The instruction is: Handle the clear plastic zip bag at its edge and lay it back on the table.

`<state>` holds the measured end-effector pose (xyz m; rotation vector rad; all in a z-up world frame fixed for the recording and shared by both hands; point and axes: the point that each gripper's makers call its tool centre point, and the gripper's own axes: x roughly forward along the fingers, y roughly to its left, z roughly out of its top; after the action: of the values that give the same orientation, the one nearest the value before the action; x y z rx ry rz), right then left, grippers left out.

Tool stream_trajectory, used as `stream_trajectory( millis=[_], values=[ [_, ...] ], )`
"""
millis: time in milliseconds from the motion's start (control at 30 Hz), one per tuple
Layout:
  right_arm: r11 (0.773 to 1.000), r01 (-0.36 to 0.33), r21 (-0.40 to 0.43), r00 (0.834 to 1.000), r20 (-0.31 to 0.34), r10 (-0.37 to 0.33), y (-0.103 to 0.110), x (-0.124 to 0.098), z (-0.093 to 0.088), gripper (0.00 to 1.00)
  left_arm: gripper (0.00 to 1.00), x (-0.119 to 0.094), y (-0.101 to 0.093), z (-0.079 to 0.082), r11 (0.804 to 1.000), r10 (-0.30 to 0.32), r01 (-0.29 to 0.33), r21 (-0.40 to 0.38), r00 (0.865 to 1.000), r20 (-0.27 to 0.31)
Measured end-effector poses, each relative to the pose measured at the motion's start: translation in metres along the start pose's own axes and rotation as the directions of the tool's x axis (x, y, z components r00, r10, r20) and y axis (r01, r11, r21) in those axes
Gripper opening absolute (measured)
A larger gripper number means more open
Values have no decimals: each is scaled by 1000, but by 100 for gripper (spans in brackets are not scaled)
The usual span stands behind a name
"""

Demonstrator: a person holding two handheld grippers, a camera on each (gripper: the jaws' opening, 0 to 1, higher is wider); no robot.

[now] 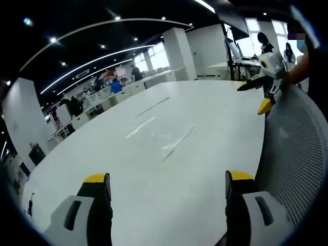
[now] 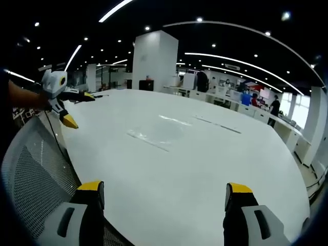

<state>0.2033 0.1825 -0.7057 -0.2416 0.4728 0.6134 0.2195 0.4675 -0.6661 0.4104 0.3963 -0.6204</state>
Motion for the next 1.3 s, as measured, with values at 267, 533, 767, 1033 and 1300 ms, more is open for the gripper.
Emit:
stream_trajectory(
  millis=[267, 533, 767, 1033, 1300],
  values=[
    [1000, 4, 1, 1000, -2, -4, -1, 0, -1, 98, 91, 5, 4, 8, 998, -20, 20, 59, 1000, -10],
    [1000, 6, 0, 1000, -4, -6, -2, 0, -1, 98, 91, 14, 16, 11, 994, -27, 30, 108, 999, -27],
    [1000, 8, -3, 1000, -6, -8, -2, 0, -1, 98, 90, 23, 22, 12, 987, -46, 52, 150, 998, -38],
    [1000, 10, -6, 1000, -9, -10, -3, 0, -2, 98, 90, 36, 29, 7, 982, -68, 75, 176, 996, -49],
    [1000, 16, -5, 1000, -11, -16, -2, -1, 0, 98, 89, 48, 37, 2, 971, -93, 106, 213, 993, -69]
  ],
)
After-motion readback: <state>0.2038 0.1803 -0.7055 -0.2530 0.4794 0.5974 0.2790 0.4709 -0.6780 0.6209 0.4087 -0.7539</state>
